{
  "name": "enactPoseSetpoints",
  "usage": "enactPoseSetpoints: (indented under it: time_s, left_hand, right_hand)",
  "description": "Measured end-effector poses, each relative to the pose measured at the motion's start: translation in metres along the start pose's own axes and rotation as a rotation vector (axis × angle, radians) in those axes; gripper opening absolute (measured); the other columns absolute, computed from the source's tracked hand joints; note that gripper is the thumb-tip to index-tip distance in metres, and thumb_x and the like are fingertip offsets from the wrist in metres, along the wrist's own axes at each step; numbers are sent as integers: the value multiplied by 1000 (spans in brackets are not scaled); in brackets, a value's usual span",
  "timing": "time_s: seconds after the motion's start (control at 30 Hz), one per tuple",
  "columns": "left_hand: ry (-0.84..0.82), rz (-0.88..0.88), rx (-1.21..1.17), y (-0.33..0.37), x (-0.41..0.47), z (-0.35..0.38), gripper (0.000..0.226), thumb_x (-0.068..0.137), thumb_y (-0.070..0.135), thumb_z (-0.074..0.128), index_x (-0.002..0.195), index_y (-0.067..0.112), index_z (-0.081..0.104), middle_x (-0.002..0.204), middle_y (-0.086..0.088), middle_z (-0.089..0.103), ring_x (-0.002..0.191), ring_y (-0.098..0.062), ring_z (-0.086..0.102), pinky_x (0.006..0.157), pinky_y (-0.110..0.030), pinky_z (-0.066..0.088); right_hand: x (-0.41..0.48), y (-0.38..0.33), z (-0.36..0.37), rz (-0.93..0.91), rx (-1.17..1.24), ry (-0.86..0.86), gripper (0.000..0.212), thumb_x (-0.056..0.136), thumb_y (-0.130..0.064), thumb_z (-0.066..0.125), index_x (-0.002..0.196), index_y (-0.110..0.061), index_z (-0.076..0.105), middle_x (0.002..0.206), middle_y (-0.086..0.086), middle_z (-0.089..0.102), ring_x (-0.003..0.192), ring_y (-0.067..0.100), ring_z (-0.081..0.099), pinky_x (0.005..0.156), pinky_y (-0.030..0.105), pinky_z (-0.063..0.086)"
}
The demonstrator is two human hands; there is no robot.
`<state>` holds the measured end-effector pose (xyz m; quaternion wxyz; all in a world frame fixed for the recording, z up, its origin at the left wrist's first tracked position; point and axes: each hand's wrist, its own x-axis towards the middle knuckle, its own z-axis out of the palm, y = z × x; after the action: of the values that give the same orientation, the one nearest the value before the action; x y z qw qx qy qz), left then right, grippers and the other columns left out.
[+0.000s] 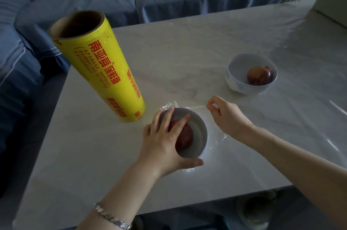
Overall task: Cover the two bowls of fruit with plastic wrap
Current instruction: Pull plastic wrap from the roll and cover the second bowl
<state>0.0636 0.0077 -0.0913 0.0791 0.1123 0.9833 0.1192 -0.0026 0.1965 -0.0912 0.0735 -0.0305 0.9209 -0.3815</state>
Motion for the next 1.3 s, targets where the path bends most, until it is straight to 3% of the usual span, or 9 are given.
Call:
enactPoseSetpoints:
  time_s: [0.13,0.33,0.43,0.6,0.73,0.83,1.0,1.13,1.3]
  left_hand:
    - [15,-40,-35,5,-2,2,112,44,91,38,141,49,1,156,9,-14,141,-17,-17,111,-40,11]
    - [29,-175,-36,21,-5,5,107,56,86,49,143,47,1,157,5,-13,143,-23,-15,110,-44,16]
    - [107,-335,-105,33,-7,8,106,58,82,53,144,41,8,158,1,-8,143,-28,-9,107,-49,22]
    - [36,-490,-252,52,-4,3,115,59,77,60,147,33,0,156,-6,-19,141,-33,-17,108,-58,17]
    - [-109,-404,-203,35,-15,-13,128,57,71,68,145,31,-16,153,-6,-24,142,-33,-15,111,-54,14]
    - [-141,-246,-123,14,-18,-23,134,53,69,73,142,35,-22,154,-2,-23,143,-31,-15,114,-50,8]
    - [-144,17,0,3,2,-23,133,51,72,71,144,37,-18,156,2,-22,143,-28,-19,117,-47,-4]
    - [-143,43,26,2,9,-16,127,53,74,68,144,39,-13,158,3,-14,144,-27,-12,117,-46,-2]
    - [-117,7,-6,4,8,-12,122,56,73,66,143,43,-14,157,3,-14,144,-28,-12,117,-47,1]
  right_hand:
    - [5,9,18,85,51,19,18,95,-27,43,97,-14,55,60,-3,47,60,22,45,63,28,36]
    - [8,15,17,225,175,156,23,88,-37,56,91,-14,57,68,1,56,63,22,53,59,29,43]
    - [-3,25,7,407,369,182,37,94,-31,45,90,0,65,63,5,59,63,26,58,75,39,51]
    - [-26,15,14,549,498,-133,39,95,-37,40,82,-7,61,67,3,63,47,10,59,45,17,43]
    - [-17,-4,22,488,515,-205,43,95,-39,41,88,-3,64,68,5,62,55,15,59,51,20,50]
    - [-11,-15,26,459,444,-215,39,95,-34,44,71,-8,58,60,3,55,49,14,53,43,15,47]
    - [-9,-12,32,379,560,83,29,93,-21,44,65,-14,46,60,0,54,61,21,54,76,40,51]
    - [-16,-25,24,283,688,223,30,97,-21,38,68,-17,36,58,1,40,47,15,42,52,28,40]
    - [-15,-40,6,187,649,197,24,97,-23,38,76,-13,39,58,2,35,43,14,35,36,19,30]
